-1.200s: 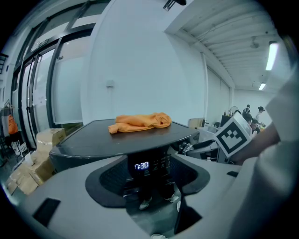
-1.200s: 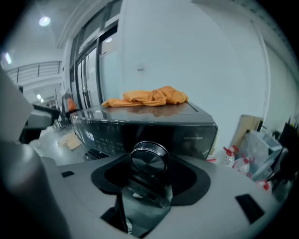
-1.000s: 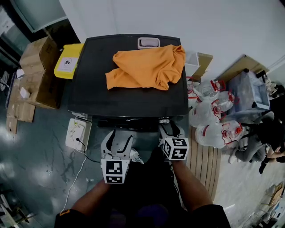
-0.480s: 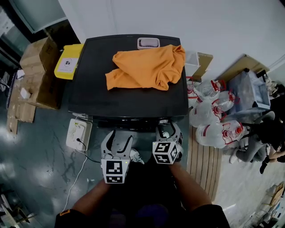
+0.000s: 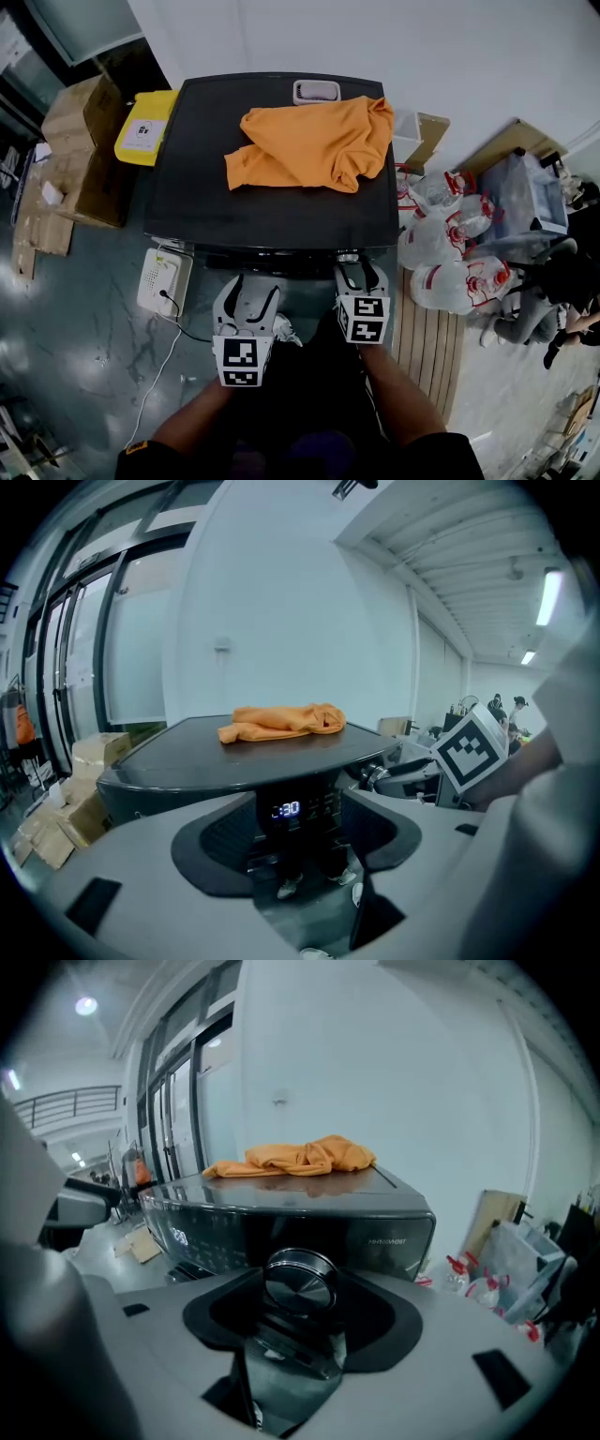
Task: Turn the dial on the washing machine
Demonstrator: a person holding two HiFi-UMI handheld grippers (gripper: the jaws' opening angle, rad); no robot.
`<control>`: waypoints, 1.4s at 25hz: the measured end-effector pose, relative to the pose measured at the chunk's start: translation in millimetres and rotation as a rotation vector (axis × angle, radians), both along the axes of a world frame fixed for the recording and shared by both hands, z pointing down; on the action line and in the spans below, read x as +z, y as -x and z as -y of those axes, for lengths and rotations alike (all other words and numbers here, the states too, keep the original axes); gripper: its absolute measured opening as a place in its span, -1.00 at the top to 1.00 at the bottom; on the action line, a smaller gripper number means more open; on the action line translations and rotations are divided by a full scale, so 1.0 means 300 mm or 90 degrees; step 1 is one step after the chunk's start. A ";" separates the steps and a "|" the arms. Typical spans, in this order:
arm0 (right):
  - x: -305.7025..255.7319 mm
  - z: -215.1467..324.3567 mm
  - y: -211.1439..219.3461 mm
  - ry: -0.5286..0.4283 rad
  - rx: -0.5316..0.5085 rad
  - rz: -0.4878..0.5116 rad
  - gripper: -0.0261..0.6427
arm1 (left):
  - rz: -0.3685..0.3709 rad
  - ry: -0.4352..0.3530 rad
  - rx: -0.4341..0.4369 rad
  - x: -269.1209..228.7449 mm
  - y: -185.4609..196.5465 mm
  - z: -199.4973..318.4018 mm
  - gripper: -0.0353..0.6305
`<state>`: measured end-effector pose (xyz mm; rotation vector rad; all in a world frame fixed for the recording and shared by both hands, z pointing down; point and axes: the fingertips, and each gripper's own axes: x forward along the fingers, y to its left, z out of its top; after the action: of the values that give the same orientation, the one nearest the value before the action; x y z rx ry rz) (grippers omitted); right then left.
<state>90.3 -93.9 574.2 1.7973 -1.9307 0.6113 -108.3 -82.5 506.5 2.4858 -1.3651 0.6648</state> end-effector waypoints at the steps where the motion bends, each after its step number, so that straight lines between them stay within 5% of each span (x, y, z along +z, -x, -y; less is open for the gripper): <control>1: 0.002 0.001 -0.003 0.000 0.004 0.023 0.16 | -0.001 0.001 0.000 0.002 0.001 0.002 0.04; 7: 0.006 0.001 -0.005 0.002 0.001 0.042 0.14 | -0.003 0.001 -0.001 0.007 0.006 0.005 0.04; 14: -0.022 0.000 0.032 0.000 -0.040 -0.154 0.13 | -0.002 -0.004 -0.004 0.002 0.015 0.014 0.03; 18: -0.018 0.001 0.042 0.011 -0.046 -0.215 0.14 | -0.003 -0.004 -0.004 -0.002 0.020 0.017 0.03; 22: -0.018 0.005 0.032 0.012 -0.031 -0.170 0.17 | -0.006 0.000 -0.005 0.002 0.027 0.021 0.04; 30: 0.000 0.002 -0.009 0.013 0.033 0.077 0.17 | -0.013 0.008 -0.005 0.016 0.024 0.020 0.04; 35: -0.005 -0.002 -0.009 0.017 0.023 0.069 0.16 | -0.014 0.003 -0.004 0.006 0.014 0.019 0.03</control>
<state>93.0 -93.3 572.6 1.8215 -1.9541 0.7576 -112.7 -88.2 508.4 2.4769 -1.3616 0.6373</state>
